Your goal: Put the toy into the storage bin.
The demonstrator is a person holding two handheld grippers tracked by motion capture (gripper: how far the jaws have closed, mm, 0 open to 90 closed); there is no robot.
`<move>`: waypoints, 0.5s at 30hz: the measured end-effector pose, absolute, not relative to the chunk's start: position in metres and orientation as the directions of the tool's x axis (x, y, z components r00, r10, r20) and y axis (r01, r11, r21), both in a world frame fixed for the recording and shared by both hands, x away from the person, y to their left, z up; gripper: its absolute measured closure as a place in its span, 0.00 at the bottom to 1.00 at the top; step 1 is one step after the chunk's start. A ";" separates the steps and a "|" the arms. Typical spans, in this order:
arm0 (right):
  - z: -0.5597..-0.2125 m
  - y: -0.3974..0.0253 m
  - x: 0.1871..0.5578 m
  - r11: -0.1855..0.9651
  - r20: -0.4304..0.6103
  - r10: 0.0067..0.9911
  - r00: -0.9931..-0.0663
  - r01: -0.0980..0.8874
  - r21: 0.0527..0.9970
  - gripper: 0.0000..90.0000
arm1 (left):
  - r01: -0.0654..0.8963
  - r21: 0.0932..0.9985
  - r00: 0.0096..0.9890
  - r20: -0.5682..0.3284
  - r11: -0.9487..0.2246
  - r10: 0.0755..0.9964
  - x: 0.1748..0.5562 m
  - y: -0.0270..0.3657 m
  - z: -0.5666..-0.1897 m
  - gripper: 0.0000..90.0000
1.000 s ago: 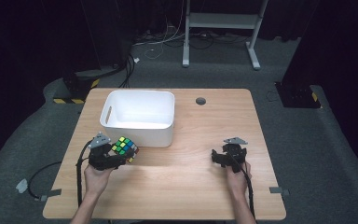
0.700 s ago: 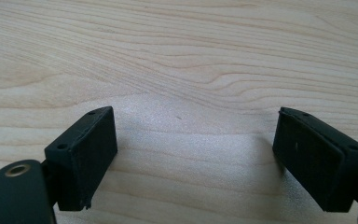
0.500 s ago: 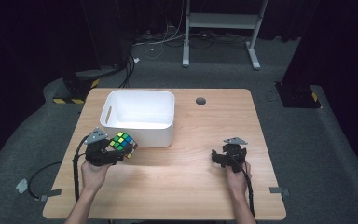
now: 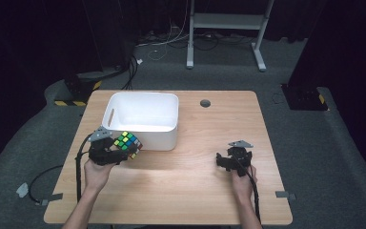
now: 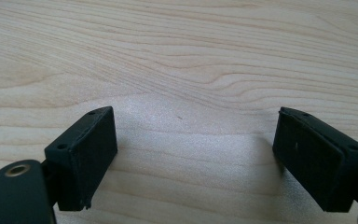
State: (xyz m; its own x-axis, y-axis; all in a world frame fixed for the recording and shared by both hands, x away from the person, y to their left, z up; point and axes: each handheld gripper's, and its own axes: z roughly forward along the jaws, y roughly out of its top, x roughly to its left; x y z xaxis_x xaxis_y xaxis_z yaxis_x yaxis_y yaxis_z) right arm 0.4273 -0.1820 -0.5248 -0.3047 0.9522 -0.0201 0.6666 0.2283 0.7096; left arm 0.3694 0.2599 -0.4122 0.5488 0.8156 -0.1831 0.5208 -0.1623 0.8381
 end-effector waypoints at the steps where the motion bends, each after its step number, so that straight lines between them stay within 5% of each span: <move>1: -0.525 -0.182 0.427 0.228 -0.020 0.952 -0.305 0.667 0.709 0.15 | 0.521 0.839 0.549 -0.189 -0.157 0.814 0.370 0.260 -0.410 0.37; 15: -0.525 -0.182 0.427 0.230 -0.019 0.951 -0.307 0.667 0.709 0.15 | 0.505 0.848 0.565 -0.183 -0.161 0.805 0.377 0.259 -0.392 0.37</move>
State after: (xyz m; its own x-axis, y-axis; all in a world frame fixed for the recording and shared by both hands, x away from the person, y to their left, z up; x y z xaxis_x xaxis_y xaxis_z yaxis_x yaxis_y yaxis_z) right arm 0.4272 -0.1818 -0.5247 -0.3073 0.9514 -0.0192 0.6670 0.2297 0.7088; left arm 0.3771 0.2589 -0.3917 0.5647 0.8047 -0.1831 0.5046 -0.1611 0.8482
